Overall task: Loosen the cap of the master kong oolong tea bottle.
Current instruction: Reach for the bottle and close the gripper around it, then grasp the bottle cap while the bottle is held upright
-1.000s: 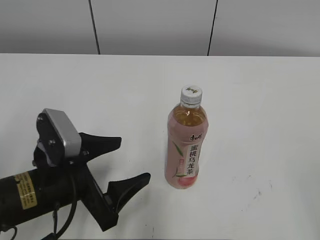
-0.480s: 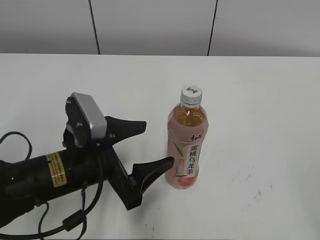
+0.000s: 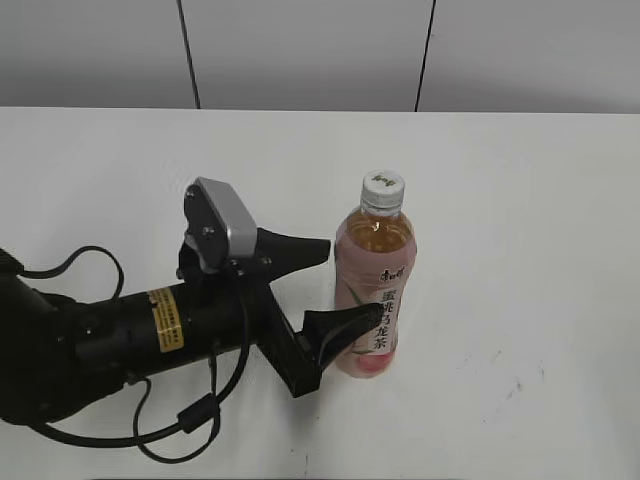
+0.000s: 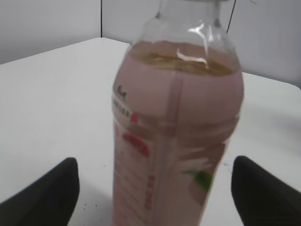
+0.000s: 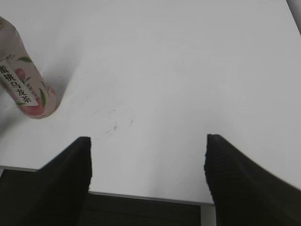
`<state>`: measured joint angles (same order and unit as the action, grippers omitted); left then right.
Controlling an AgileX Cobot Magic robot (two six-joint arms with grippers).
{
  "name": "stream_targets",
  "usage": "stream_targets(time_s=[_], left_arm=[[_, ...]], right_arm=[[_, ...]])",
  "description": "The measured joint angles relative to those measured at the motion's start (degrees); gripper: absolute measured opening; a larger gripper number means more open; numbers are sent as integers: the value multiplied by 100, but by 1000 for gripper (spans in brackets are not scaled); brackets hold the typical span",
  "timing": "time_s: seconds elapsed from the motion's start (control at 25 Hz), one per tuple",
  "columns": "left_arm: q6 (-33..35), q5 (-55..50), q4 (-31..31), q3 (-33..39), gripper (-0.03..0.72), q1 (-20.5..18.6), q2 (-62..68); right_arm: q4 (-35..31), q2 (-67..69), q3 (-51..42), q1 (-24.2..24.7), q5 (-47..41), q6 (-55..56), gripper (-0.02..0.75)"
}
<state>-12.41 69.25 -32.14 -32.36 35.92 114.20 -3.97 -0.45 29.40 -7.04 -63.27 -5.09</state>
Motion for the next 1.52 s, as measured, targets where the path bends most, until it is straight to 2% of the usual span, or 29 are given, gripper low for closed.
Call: stream_targets(time_s=[0.64,0.76,0.88,0.96,1.28,1.52], left_arm=[[-366,1,-319,-751,578,0,410],[-389,1,-383,-771,511,0,410],[-384,-6,-542,-782,404,0,410],[-379,-12,-584,-782,405,0,410],[-331,-12,-886,-794,405,0,410],[-326,-7,-929,-794,405,0,410]], right_arm=[[0,0,0,0,0,4,565],[0,0,0,0,5,4,565],[-19,163,0,0,12,4,565],[-79,390,0,0,63,4,565],[-1123,2478,466,0,529,-176,559],[-1973,4969,1593,-72,178,-782,493]])
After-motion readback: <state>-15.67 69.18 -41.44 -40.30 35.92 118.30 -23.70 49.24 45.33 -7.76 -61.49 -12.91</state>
